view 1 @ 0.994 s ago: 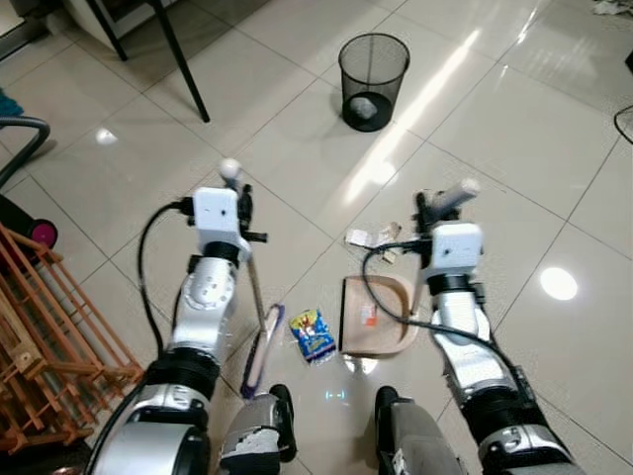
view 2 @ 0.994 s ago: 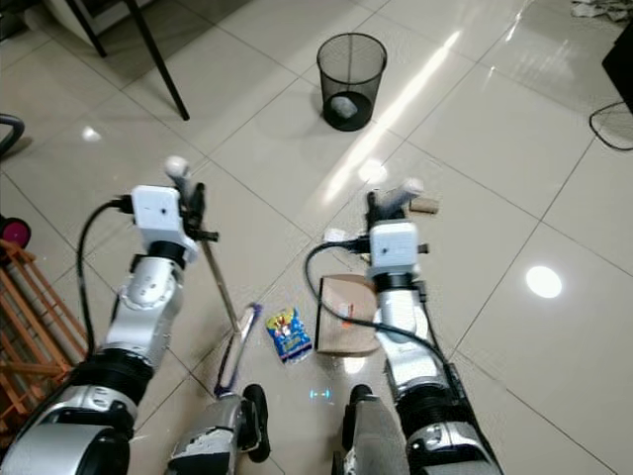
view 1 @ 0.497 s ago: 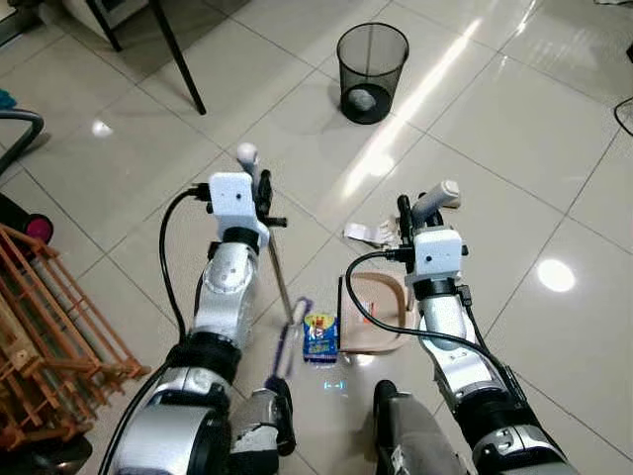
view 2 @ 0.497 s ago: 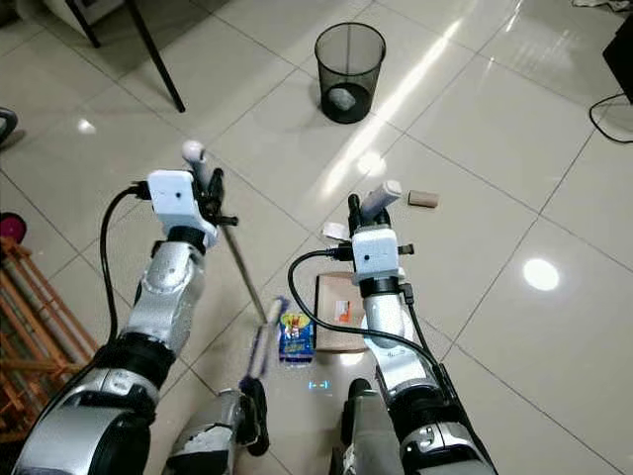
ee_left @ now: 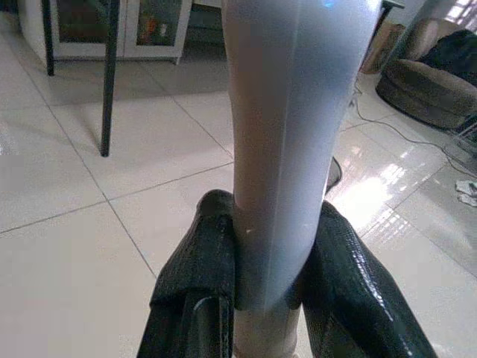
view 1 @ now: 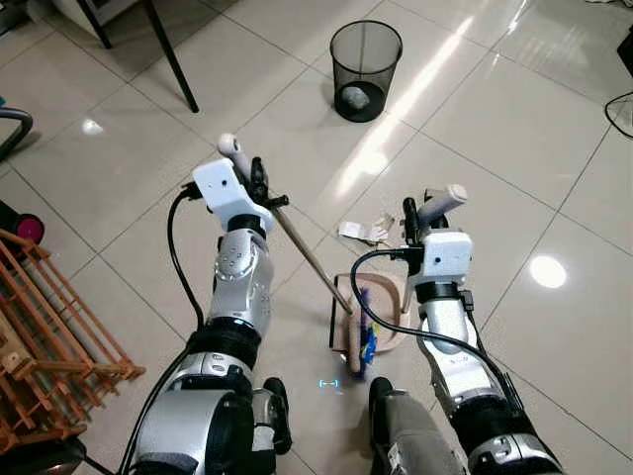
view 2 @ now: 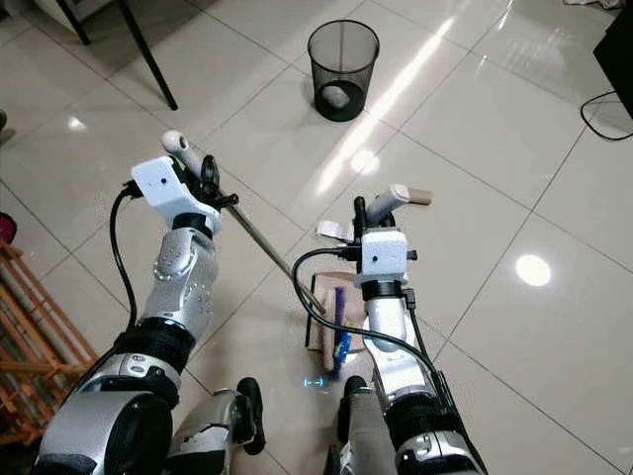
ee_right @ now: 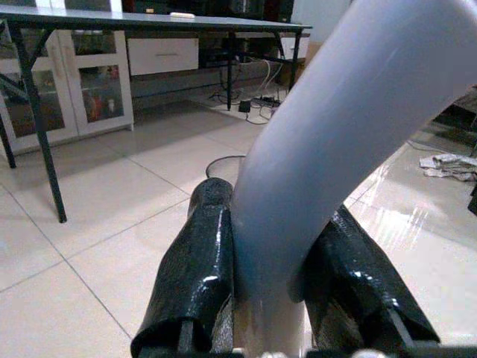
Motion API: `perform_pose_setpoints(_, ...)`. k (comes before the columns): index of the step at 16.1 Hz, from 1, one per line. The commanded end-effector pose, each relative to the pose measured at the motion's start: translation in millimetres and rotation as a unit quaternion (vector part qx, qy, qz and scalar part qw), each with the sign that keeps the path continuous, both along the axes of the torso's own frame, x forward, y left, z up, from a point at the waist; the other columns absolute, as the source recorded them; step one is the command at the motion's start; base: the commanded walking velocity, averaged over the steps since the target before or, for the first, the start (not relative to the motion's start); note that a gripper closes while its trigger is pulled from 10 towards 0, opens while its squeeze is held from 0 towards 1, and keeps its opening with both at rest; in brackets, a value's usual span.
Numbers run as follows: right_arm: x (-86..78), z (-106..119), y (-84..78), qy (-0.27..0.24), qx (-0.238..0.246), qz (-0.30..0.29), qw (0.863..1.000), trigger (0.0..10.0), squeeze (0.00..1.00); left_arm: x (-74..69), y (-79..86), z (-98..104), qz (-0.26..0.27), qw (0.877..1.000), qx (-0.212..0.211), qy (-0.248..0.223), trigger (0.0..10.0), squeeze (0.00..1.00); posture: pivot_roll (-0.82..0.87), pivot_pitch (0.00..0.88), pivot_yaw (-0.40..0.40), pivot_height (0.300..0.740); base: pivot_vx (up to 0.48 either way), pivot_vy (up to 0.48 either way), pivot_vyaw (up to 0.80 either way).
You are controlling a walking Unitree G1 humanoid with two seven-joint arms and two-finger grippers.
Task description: Sweep floor
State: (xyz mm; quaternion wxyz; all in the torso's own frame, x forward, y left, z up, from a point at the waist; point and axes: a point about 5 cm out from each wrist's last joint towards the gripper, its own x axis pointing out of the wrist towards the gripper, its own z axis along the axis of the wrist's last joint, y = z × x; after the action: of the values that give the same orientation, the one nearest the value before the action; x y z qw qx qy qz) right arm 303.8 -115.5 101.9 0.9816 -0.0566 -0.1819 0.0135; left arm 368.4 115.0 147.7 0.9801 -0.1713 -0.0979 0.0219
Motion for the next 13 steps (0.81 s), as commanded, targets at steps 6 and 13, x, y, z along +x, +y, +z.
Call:
perform_pose_setpoints(6, -15.0, -30, 0.8, 0.082, 0.034, 0.013, 0.996, 10.0, 0.0, 1.6, -40.2, 48, -0.21, 0.969, 0.07, -0.105, 10.0, 0.0, 0.05, 0.338, 0.071, 0.74, 0.0, 0.0, 0.0)
perform_pose_setpoints(13, -18.9, -35, -3.4, 0.099, 0.036, 0.011, 0.994, 10.0, 0.0, 3.3, -33.6, 75, -0.293, 0.931, 0.156, -0.152, 10.0, 0.0, 0.05, 0.327, 0.077, 0.74, 0.0, 0.0, 0.0)
